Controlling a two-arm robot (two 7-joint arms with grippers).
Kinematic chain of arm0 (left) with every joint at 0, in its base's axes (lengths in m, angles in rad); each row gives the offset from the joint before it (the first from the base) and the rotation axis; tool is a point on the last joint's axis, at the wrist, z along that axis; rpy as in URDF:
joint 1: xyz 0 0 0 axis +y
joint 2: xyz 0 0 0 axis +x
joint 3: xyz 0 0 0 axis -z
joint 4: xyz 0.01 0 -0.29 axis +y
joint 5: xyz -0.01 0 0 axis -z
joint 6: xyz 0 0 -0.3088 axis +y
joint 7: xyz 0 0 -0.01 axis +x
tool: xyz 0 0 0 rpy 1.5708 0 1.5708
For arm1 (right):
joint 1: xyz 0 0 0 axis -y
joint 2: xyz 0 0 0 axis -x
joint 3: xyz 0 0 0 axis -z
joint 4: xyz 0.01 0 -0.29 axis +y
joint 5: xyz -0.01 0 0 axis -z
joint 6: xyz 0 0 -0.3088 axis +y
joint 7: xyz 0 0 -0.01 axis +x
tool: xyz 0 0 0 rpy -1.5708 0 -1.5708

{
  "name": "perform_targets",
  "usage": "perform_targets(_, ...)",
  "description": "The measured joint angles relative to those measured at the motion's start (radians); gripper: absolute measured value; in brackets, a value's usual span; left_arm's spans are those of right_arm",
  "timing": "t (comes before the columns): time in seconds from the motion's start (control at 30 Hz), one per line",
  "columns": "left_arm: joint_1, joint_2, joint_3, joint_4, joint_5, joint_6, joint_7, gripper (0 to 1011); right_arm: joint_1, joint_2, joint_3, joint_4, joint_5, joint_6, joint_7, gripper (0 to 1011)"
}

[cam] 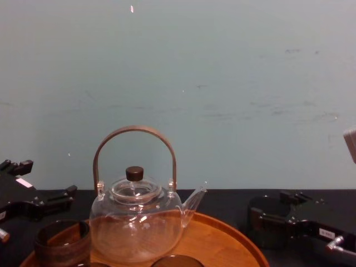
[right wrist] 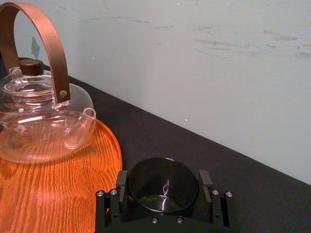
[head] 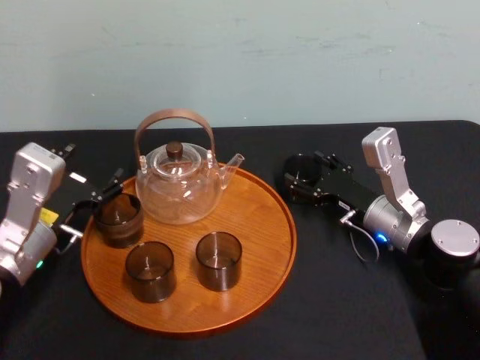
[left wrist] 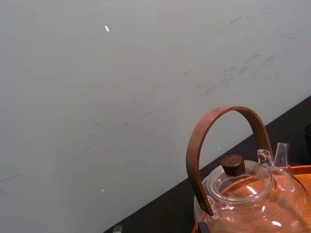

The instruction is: Pick up the glass from the table and place it on the tray.

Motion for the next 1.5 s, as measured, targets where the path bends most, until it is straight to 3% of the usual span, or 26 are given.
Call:
perform_targets(0.23, 0.0, 0.0, 0.0, 0.0, 0.0, 0.0, 0.0, 1002, -0.006, 0.0, 0.003, -0.01, 0.002, -0.006, 0.001, 898)
perform_targets(0.67, 0.0, 0.0, 0.0, 0.0, 0.0, 0.0, 0.0, 1001, -0.075, 0.038, 0.006, -0.19, 0.011, 0.002, -0.001, 898)
perform_targets(0.97, 0.0, 0.0, 0.0, 0.0, 0.0, 0.0, 0.0, 1001, -0.102, 0.046, -0.016, -0.268, 0.022, 0.009, 0.013, 898)
perform_targets(1.5, 0.0, 0.0, 0.0, 0.0, 0.0, 0.0, 0.0, 1001, -0.098, 0.029, -0.06, -0.279, 0.047, 0.0, 0.04, 898)
